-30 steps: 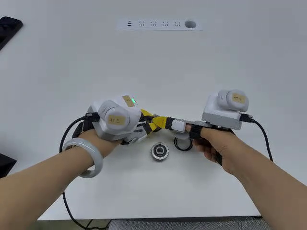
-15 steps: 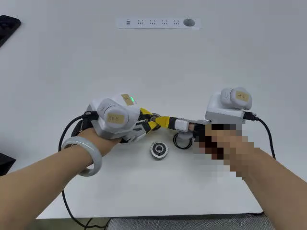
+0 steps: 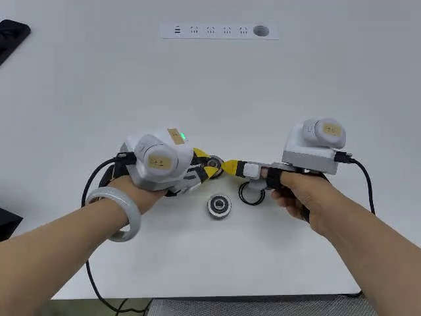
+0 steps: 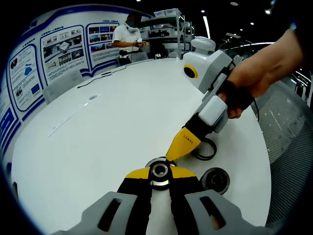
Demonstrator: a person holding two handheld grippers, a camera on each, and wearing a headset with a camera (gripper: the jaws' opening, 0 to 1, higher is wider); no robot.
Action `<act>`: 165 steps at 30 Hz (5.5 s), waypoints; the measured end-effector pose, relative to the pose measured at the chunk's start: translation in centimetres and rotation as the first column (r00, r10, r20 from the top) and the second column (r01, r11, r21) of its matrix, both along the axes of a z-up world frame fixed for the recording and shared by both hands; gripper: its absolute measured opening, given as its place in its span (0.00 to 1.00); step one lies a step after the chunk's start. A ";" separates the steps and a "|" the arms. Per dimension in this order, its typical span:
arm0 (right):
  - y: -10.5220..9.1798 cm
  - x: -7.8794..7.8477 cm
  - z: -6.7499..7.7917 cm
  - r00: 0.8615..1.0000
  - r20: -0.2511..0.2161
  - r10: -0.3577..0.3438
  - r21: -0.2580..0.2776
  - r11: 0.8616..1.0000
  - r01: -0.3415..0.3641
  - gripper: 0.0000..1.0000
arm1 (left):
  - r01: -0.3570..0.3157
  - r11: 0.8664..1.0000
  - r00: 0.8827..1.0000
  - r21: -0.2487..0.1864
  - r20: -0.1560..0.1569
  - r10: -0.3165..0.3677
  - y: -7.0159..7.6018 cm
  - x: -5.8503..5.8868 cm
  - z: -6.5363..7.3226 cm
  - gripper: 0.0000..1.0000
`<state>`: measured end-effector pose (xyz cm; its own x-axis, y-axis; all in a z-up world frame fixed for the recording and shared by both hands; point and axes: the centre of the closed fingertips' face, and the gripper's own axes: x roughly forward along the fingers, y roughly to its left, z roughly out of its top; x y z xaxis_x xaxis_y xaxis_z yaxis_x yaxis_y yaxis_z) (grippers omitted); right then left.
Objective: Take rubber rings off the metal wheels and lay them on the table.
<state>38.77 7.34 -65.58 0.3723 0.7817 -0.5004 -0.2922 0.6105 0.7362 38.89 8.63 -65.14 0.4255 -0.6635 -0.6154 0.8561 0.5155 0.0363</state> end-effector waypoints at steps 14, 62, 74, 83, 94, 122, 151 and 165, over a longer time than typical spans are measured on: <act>0.1 0.0 0.2 1.000 -0.001 0.017 -0.011 1.000 -0.017 0.02 | 0.002 1.000 1.000 0.000 0.002 -0.002 0.0 0.0 0.0 0.13; 0.7 -0.4 1.3 1.000 -0.003 0.009 0.055 0.998 -0.009 0.02 | 0.020 1.000 1.000 0.009 0.009 -0.020 -0.1 0.0 -0.1 0.13; 0.6 -0.2 1.0 1.000 -0.003 -0.011 0.031 0.999 0.011 0.02 | 0.063 0.998 0.997 0.010 0.041 -0.063 -0.5 -0.3 0.5 0.17; 0.6 -0.3 1.2 1.000 -0.004 -0.015 0.031 0.999 0.015 0.02 | 0.059 0.998 0.996 0.004 0.067 -0.060 0.2 -0.4 1.0 0.26; 0.8 -0.6 1.6 1.000 -0.003 -0.007 0.043 0.999 0.007 0.02 | 0.033 0.999 0.998 0.009 0.051 -0.033 1.4 -0.8 0.2 0.33; 0.2 -2.7 4.8 0.999 0.015 -0.031 0.113 0.993 0.029 0.02 | -0.030 0.999 0.999 0.011 0.040 0.030 4.2 -2.1 0.3 0.42; -6.6 -5.1 0.2 0.995 -0.017 -0.103 -0.103 0.990 0.101 0.06 | -0.066 0.998 0.997 -0.004 0.031 0.066 4.8 -2.7 0.5 0.48; -6.7 -5.1 -0.6 0.983 0.099 0.155 -0.353 0.929 -0.111 0.22 | -0.053 0.998 0.997 -0.029 0.047 0.054 3.9 -2.0 1.4 0.43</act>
<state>33.70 0.61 -66.21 0.3522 0.6158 -0.7047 -0.4633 0.7690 0.4405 36.85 12.51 -63.77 0.4894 -0.6556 -0.5750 0.8251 0.5616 0.0618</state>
